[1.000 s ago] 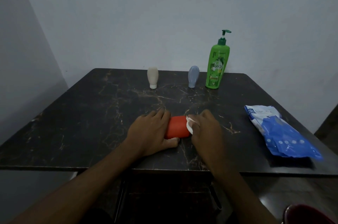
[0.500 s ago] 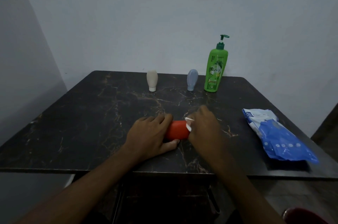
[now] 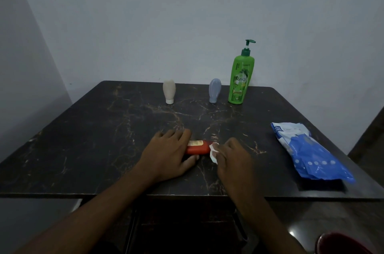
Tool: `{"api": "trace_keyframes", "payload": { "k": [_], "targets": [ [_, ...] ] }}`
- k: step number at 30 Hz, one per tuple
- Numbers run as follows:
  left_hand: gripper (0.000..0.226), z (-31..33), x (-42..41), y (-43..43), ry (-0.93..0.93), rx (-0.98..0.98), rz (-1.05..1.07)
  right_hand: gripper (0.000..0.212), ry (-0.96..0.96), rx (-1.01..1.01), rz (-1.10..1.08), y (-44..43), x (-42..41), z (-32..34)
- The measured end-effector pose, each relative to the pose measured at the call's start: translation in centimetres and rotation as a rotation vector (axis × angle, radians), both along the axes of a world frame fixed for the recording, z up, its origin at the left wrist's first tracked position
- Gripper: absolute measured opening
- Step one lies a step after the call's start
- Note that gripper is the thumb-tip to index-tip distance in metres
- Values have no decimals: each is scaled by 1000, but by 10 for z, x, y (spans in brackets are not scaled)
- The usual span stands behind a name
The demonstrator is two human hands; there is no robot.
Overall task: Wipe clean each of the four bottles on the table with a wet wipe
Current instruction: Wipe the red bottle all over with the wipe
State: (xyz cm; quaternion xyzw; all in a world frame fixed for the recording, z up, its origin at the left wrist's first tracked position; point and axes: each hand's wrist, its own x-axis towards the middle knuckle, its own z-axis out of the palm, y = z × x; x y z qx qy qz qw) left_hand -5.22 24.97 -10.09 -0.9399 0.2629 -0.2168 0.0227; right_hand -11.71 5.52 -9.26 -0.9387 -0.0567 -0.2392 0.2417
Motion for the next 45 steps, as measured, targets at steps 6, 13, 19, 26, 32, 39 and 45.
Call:
{"api": "trace_keyframes", "payload": {
  "k": [6, 13, 19, 26, 32, 39, 45],
  "targets": [
    [88, 1, 2, -3, 79, 89, 53, 31, 102, -21, -6, 0, -1, -9],
    [95, 4, 6, -7, 156, 103, 101, 44, 337, -180, -104, 9, 45, 15],
    [98, 5, 3, -7, 166, 60, 113, 41, 456, -268, -66, 13, 78, 35],
    [97, 5, 3, -7, 149, 72, 116, 46, 271, -152, 26, 13, 11, -5],
    [100, 6, 0, -6, 78, 43, 79, 51, 167, -205, -29, 14, 25, 4],
    [86, 4, -6, -4, 10, -35, 42, 53, 337, -300, -26, 19, 59, 56],
    [78, 1, -7, -3, -67, -77, 9, 53, 111, -188, 13, 12, 6, 20]
  ]
}}
